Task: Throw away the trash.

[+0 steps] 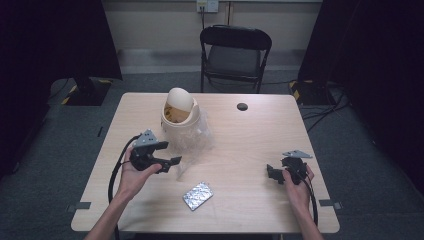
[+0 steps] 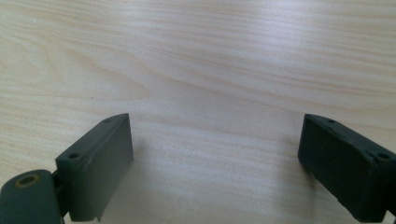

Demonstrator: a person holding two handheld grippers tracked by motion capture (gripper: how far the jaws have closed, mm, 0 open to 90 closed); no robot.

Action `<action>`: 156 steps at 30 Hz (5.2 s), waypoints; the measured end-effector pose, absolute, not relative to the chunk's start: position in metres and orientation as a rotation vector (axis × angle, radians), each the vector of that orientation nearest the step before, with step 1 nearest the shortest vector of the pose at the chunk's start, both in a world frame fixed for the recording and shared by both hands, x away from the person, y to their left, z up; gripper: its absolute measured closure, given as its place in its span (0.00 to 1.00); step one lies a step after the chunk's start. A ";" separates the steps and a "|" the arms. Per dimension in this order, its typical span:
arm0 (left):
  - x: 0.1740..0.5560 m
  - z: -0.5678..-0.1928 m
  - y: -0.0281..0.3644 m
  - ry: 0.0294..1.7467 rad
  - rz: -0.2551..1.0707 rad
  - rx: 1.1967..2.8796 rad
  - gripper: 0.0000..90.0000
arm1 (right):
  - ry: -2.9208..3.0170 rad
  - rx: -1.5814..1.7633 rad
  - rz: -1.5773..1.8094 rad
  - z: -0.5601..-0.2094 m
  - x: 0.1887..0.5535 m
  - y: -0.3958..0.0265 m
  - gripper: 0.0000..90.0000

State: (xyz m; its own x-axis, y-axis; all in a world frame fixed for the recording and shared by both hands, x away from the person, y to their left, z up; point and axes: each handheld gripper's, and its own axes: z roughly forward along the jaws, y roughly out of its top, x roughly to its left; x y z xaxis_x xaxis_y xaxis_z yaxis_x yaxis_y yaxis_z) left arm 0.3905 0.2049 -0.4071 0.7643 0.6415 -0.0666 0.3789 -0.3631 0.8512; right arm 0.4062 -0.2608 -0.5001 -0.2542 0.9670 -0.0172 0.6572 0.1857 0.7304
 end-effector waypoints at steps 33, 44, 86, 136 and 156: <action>0.337 -0.477 0.128 0.655 0.133 2.254 0.27 | 1.986 1.519 0.846 -0.500 0.406 -0.261 0.10; 0.327 -0.489 0.124 0.638 0.226 2.342 0.26 | 1.986 1.516 0.845 -0.500 0.406 -0.261 0.10; 0.329 -0.491 0.128 0.622 0.221 2.300 0.38 | 1.986 1.515 0.847 -0.500 0.405 -0.261 0.10; 0.357 -0.435 0.195 0.749 0.318 2.056 0.38 | 1.990 1.515 0.849 -0.500 0.405 -0.261 0.10; 0.387 -0.402 0.236 0.816 0.355 1.958 0.38 | 1.992 1.515 0.850 -0.500 0.406 -0.261 0.10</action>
State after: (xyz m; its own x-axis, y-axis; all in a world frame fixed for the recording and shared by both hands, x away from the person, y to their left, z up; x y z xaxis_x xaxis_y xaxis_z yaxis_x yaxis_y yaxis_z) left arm 0.3874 0.2357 -0.4019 0.7351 0.6726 -0.0848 0.3964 -0.3250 0.8586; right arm 0.4056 -0.2607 -0.5000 -0.2608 0.9653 -0.0141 0.6578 0.1883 0.7293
